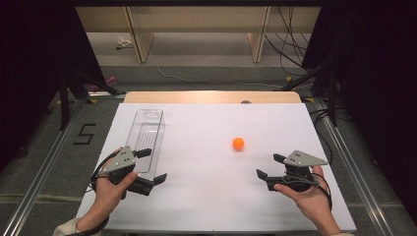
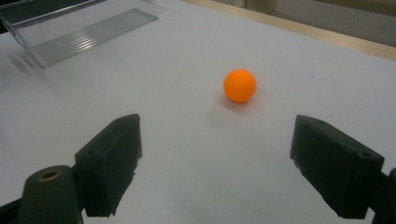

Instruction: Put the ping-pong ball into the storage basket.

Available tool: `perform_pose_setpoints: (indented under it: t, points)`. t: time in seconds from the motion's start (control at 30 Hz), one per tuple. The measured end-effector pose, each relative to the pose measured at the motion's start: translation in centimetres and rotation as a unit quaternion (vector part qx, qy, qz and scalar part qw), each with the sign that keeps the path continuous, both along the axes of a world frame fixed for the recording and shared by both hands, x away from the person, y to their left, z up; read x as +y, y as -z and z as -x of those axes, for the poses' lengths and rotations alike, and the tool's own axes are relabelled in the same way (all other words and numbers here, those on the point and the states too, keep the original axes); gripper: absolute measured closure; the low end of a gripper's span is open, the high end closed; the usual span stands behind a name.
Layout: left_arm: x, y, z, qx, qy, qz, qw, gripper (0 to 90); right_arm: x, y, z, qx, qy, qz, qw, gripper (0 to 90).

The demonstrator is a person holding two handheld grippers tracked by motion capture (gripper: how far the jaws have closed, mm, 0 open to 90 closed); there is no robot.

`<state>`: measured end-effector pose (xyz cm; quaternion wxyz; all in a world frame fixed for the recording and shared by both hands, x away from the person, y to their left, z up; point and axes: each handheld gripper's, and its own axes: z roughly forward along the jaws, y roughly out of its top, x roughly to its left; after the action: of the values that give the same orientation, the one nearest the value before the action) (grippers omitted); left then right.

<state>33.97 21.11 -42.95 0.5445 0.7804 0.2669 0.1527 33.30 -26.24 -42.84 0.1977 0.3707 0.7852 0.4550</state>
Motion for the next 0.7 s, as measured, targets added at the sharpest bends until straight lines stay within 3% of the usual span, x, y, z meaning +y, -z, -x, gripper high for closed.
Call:
perform_pose_setpoints:
  t: [0.7]
  points:
    - [-0.1, 0.0, 0.1, -0.002, 0.002, -0.002, 1.0000, 0.0, 0.7, 0.3, -1.5, 0.003, 0.004, 0.006, 1.0000, 16.4]
